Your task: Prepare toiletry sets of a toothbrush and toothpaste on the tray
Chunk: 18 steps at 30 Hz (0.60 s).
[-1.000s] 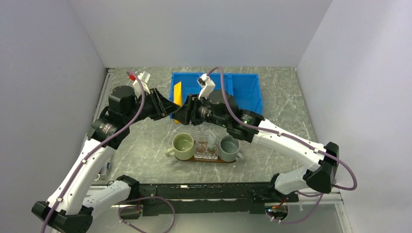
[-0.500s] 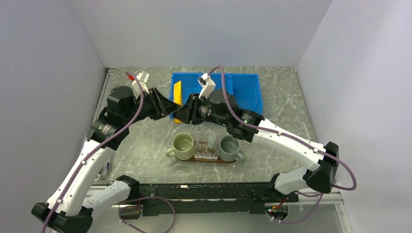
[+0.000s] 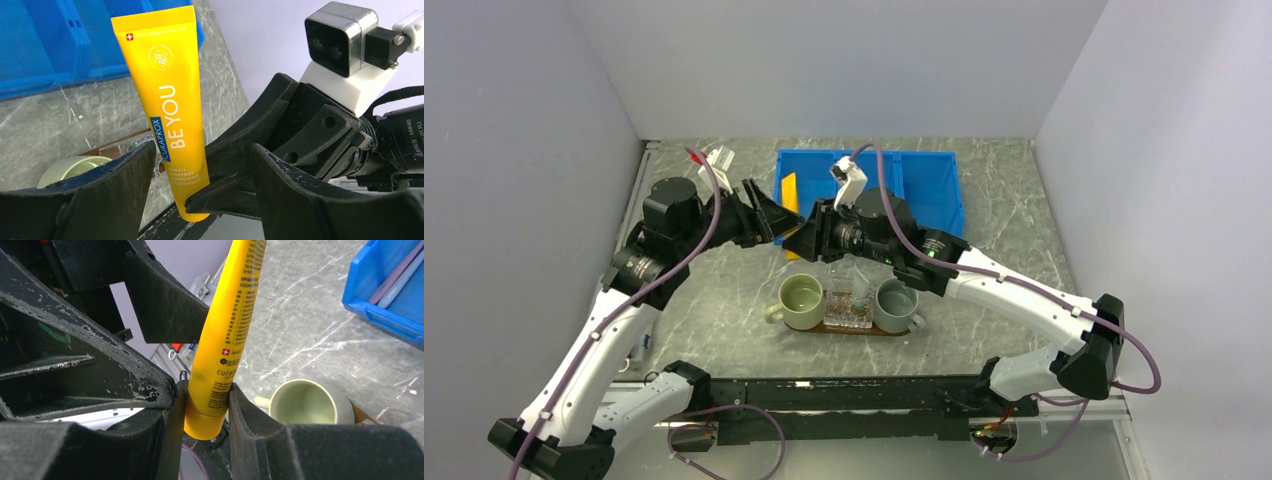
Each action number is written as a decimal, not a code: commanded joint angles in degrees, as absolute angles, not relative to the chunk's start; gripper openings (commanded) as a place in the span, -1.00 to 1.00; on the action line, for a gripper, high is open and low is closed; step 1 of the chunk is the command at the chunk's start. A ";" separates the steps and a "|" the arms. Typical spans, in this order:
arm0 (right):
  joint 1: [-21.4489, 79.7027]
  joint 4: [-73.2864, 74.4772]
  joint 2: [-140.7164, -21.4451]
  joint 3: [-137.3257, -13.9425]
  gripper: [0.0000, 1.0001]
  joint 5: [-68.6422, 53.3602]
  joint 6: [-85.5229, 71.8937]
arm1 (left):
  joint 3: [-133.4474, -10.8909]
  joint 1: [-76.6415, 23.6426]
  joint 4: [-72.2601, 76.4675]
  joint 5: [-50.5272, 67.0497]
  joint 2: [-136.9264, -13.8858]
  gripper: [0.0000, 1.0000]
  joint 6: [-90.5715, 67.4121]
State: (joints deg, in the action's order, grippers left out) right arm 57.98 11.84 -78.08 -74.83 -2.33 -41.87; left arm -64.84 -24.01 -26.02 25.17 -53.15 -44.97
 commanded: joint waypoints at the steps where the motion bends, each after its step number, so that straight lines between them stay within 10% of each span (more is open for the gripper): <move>1: 58.10 11.04 -73.51 -74.30 -0.84 -3.79 -37.57 | -67.57 -23.96 -26.58 26.98 -53.60 0.53 -40.61; 18: 58.10 20.73 -62.48 -68.54 -0.86 -12.58 -25.62 | -74.16 -21.71 -29.58 35.61 -53.28 0.74 -31.28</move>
State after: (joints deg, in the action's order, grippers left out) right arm 57.95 19.25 -64.69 -68.60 -7.81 -30.79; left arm -70.04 -22.28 -29.19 29.32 -53.89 -35.44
